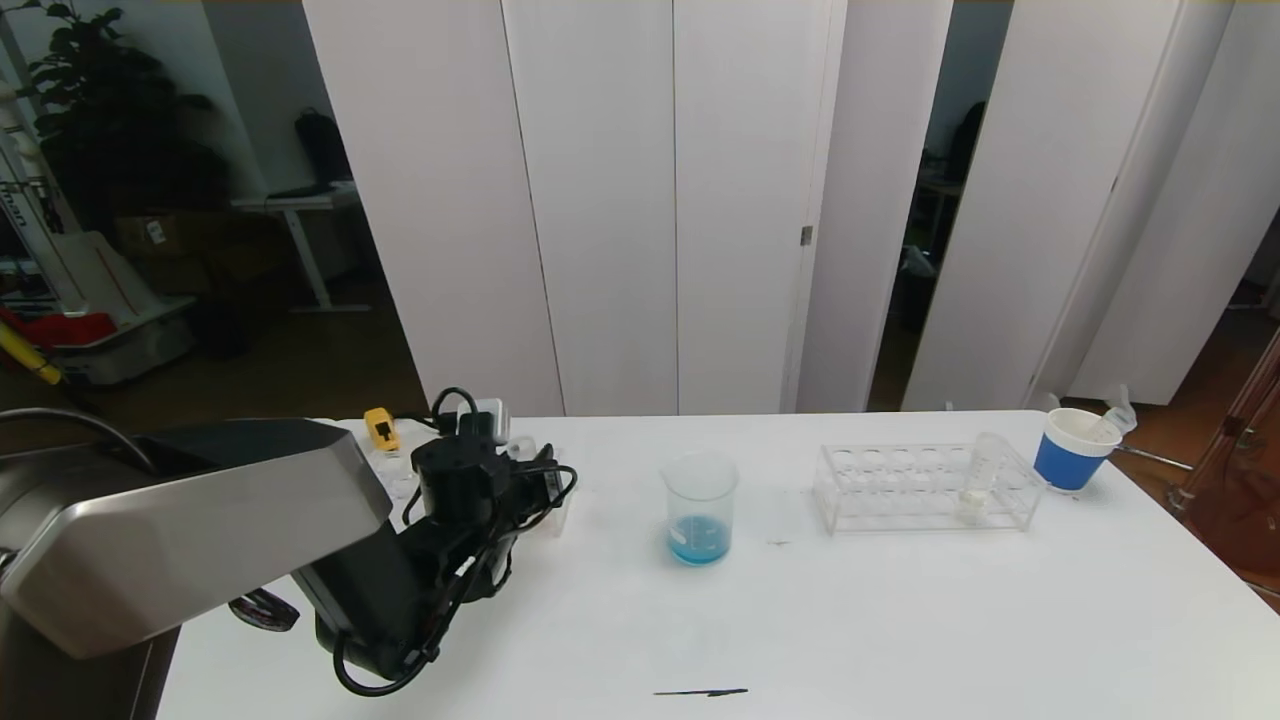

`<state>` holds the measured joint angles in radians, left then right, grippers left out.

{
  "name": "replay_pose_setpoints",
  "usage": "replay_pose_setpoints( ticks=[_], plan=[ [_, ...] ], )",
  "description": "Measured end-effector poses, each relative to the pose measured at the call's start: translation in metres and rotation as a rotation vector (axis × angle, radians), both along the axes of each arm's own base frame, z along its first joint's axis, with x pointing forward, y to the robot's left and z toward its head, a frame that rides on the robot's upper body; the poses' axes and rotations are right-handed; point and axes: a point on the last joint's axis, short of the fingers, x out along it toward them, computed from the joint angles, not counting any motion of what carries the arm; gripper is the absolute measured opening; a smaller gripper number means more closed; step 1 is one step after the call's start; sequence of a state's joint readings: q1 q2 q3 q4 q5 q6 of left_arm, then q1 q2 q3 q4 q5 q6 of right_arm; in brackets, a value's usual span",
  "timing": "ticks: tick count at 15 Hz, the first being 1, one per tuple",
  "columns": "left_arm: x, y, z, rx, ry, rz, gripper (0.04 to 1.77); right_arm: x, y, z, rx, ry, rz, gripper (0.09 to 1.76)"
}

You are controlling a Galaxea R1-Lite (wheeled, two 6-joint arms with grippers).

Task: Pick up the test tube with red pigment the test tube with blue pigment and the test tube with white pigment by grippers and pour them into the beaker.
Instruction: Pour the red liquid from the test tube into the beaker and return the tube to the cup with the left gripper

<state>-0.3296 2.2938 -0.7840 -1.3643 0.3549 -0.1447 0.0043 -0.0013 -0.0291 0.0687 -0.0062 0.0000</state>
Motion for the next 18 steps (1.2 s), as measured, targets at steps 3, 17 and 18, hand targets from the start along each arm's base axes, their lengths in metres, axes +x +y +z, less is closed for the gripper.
replay_pose_setpoints(
  ticks=[3, 17, 18],
  plan=[
    [0.0, -0.001, 0.007, 0.009, -0.026, -0.001, 0.62, 0.0, 0.0, 0.0, 0.0, 0.0, 0.0, 1.75],
    [-0.02, -0.006, 0.073, 0.113, -0.144, -0.051, 0.61, 0.0, 0.0, 0.0, 0.0, 0.0, 0.0, 1.75],
    [-0.022, -0.007, 0.078, 0.115, -0.145, -0.057, 0.61, 0.0, 0.0, 0.0, 0.0, 0.0, 0.0, 1.75]
  ],
)
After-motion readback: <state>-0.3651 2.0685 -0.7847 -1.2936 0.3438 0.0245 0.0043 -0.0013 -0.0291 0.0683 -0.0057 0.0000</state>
